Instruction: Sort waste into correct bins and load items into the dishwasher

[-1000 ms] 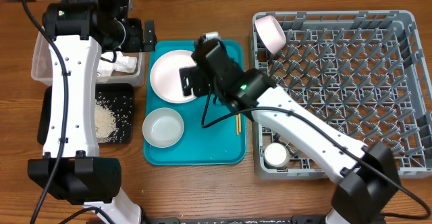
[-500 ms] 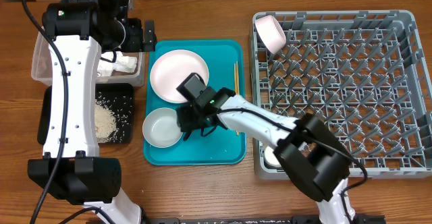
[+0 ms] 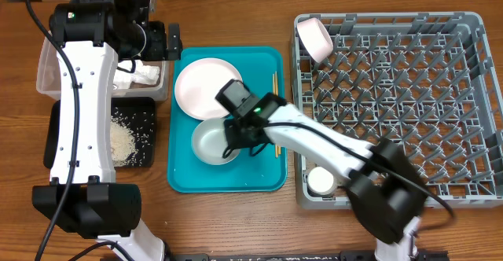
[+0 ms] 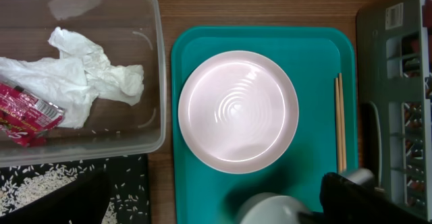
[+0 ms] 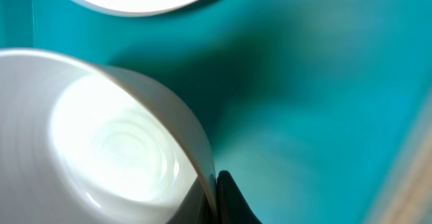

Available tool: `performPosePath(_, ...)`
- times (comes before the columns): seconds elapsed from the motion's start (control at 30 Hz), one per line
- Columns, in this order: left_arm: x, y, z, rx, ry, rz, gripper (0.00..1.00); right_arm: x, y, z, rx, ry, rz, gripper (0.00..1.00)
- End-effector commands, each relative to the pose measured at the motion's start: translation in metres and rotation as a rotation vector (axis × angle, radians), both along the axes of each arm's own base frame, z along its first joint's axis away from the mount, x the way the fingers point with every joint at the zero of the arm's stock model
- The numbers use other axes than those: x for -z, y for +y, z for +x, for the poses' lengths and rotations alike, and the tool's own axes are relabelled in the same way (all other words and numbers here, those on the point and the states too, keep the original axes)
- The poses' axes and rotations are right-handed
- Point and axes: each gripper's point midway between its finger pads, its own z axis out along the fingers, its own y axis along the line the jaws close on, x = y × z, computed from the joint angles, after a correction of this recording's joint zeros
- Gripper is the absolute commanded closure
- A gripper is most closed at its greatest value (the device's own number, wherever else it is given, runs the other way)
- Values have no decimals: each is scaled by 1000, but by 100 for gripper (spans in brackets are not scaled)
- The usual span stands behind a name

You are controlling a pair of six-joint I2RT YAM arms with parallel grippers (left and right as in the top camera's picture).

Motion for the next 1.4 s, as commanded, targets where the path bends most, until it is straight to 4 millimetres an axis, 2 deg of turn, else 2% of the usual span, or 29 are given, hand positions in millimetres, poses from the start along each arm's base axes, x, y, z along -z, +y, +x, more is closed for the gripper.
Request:
performPosePath(0.0,-3,0,3,-5,-10,-9,0,-102,-65,45,172,-368,-137,96)
performPosePath(0.03,-4,0,3,-5,-11,-9,0,-120,-86,51,219,-440,-193,96)
performPosePath(0.07,-3,0,3,-5,-10,-9,0,-152,-124,59,306,-576,-314,96)
performPosePath(0.2,-3,0,3,-5,-10,-10,0,-213,-196,62,460,-852,-667,96)
performPosePath(0.3,-3,0,3,-5,-10,-9,0,-226,-222,61,456,-914,-876,96)
performPosePath(0.4,-3,0,3,-5,-10,-9,0,-227,-239,67,491,-956,-1020,96)
performPosePath(0.53,-3,0,3,-5,-10,-9,0,-216,-247,74,464,-965,-1179,96)
performPosePath(0.67,-3,0,3,-5,-10,-9,0,-171,-252,85,334,-865,-1337,96)
performPosePath(0.9,-4,0,3,-5,-11,-9,0,-115,-245,93,235,-752,-1347,96)
performPosePath(1.13,-4,0,3,-5,-11,-9,0,-111,-235,91,204,-759,-1342,95)
performPosePath(1.17,-3,0,3,-5,-10,-9,0,-111,-230,89,188,-764,-1339,85)
performPosePath(1.27,-4,0,3,-5,-11,-9,0,-104,-217,83,147,-744,-1299,69)
performPosePath(1.37,-3,0,3,-5,-10,-9,0,-91,-206,76,104,-699,-1244,60)
